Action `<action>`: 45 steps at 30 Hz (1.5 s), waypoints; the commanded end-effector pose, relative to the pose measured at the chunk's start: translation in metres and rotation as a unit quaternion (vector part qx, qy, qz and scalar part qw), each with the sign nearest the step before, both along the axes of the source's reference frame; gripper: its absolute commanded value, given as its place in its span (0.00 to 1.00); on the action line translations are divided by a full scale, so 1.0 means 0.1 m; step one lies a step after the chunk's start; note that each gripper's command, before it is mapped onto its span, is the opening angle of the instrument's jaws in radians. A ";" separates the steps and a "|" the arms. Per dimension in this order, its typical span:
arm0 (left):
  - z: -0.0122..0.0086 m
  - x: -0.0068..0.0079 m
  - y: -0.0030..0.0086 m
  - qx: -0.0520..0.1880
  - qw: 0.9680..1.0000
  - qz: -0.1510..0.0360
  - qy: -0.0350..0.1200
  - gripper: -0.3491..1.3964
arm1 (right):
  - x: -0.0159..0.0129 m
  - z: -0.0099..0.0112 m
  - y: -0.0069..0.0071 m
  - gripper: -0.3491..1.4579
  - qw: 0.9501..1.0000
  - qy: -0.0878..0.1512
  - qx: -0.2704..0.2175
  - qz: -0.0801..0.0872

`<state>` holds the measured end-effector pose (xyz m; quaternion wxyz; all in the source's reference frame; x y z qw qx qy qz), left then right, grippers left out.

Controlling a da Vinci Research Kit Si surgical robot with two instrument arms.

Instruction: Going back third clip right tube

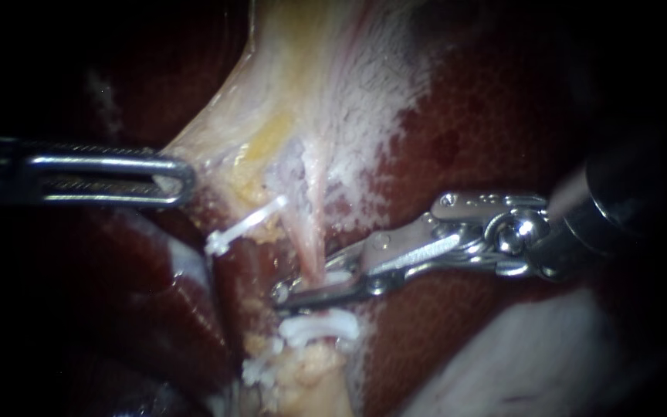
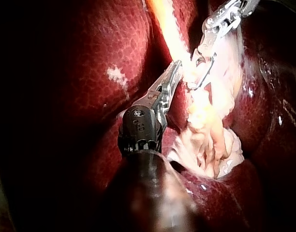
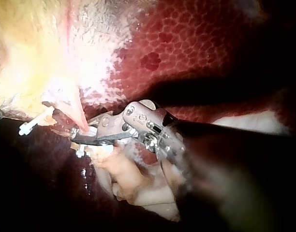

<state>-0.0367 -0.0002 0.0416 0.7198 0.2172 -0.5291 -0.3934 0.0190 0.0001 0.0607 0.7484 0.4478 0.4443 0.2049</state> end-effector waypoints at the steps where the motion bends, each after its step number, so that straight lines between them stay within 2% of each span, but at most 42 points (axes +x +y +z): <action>1: 0.000 0.000 0.000 0.000 1.000 0.000 0.000 0.00 | 0.000 -0.001 0.000 0.00 1.000 0.000 0.000 0.000; 18: 0.000 0.000 0.000 0.000 1.000 0.000 0.000 0.00 | -0.001 -0.002 0.002 0.00 1.000 -0.001 0.003 0.001; 19: 0.000 0.000 0.000 0.000 1.000 0.000 0.000 0.00 | -0.001 -0.002 0.002 0.04 1.000 0.002 -0.002 -0.001; 21: 0.001 0.000 0.000 0.000 1.000 0.000 0.000 0.00 | 0.000 -0.001 0.001 0.19 1.000 0.010 -0.020 -0.005; 24: 0.001 0.000 0.000 0.000 1.000 0.000 0.000 0.00 | 0.000 -0.001 0.001 0.33 0.998 0.025 -0.050 -0.007; 28: 0.001 0.000 -0.001 0.000 1.000 0.000 0.000 0.00 | 0.001 0.000 0.002 0.43 0.997 0.039 -0.072 -0.002; 31: 0.001 0.000 -0.001 -0.001 1.000 0.000 0.000 0.00 | 0.001 0.001 0.003 0.48 0.994 0.049 -0.100 -0.004; 37: 0.001 0.000 -0.001 -0.001 1.000 0.000 0.000 0.00 | -0.001 -0.001 0.011 0.52 0.986 0.047 -0.159 0.018; 41: 0.001 0.000 -0.001 -0.001 1.000 0.000 0.000 0.00 | -0.008 -0.004 0.016 0.52 0.984 0.039 -0.169 0.031; 45: 0.002 0.001 -0.001 -0.001 1.000 0.000 0.000 0.00 | -0.022 -0.009 0.017 0.52 0.983 0.041 -0.176 0.031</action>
